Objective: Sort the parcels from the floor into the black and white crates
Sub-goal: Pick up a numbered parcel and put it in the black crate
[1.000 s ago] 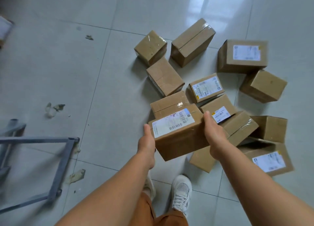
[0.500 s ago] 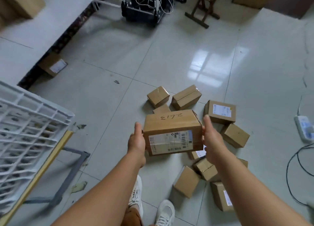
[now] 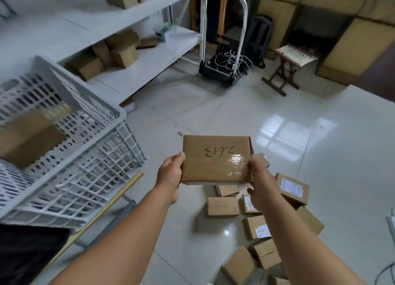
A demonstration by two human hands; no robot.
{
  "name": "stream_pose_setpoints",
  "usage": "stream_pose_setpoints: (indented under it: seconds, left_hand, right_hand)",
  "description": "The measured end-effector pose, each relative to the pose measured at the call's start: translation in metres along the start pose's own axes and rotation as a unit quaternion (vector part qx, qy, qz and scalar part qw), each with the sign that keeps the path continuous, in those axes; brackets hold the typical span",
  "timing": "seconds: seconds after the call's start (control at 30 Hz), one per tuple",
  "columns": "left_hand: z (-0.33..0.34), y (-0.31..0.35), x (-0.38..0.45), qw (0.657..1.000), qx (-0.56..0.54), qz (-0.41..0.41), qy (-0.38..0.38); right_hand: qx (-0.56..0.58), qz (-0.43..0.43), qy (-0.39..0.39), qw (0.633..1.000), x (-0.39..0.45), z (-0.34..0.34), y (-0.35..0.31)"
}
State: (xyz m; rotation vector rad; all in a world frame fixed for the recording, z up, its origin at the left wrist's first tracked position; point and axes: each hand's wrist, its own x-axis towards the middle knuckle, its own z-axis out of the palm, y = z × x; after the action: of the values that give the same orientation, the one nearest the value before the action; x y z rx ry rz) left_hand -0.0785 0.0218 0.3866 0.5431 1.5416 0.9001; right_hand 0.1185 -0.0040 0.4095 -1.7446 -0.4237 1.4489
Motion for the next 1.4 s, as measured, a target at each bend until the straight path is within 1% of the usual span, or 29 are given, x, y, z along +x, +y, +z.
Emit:
stream_pose_setpoints:
  seconds: [0.17,0.3,0.43,0.63,0.9,1.0,1.13,1.3,1.4]
  left_hand:
    - [-0.04,0.036,-0.025,0.998,-0.04,0.054,0.021]
    - [-0.083,0.074,-0.054,0.99,-0.059,0.121,0.045]
    - [-0.136,0.103,-0.073,0.979,-0.055,0.181,0.075]
    - [-0.236,0.135,-0.107,0.965,-0.076,0.211,0.133]
    - [-0.369,0.143,-0.16,0.933,-0.136,0.246,0.227]
    - [-0.415,0.137,-0.177,0.92,-0.134,0.243,0.277]
    - [-0.472,0.119,-0.195,0.911,-0.135,0.199,0.334]
    - [-0.522,0.092,-0.204,0.894,-0.12,0.136,0.41]
    - [-0.541,0.073,-0.201,0.885,-0.092,0.087,0.448]
  right_hand:
    - [0.004,-0.063,-0.014,0.998,-0.038,0.044,-0.021]
    - [0.013,-0.103,-0.02,0.994,-0.074,0.088,-0.038]
    - [0.006,-0.145,-0.023,0.989,-0.113,0.138,-0.048]
    - [-0.001,-0.183,-0.086,0.979,-0.185,0.222,-0.051]
    - [-0.082,-0.235,-0.162,0.955,-0.268,0.335,-0.025]
    - [-0.119,-0.242,-0.188,0.945,-0.296,0.37,-0.009]
    - [-0.166,-0.255,-0.249,0.92,-0.331,0.409,0.017]
    - [-0.214,-0.224,-0.306,0.9,-0.338,0.458,0.06]
    - [-0.272,-0.194,-0.33,0.883,-0.324,0.482,0.085]
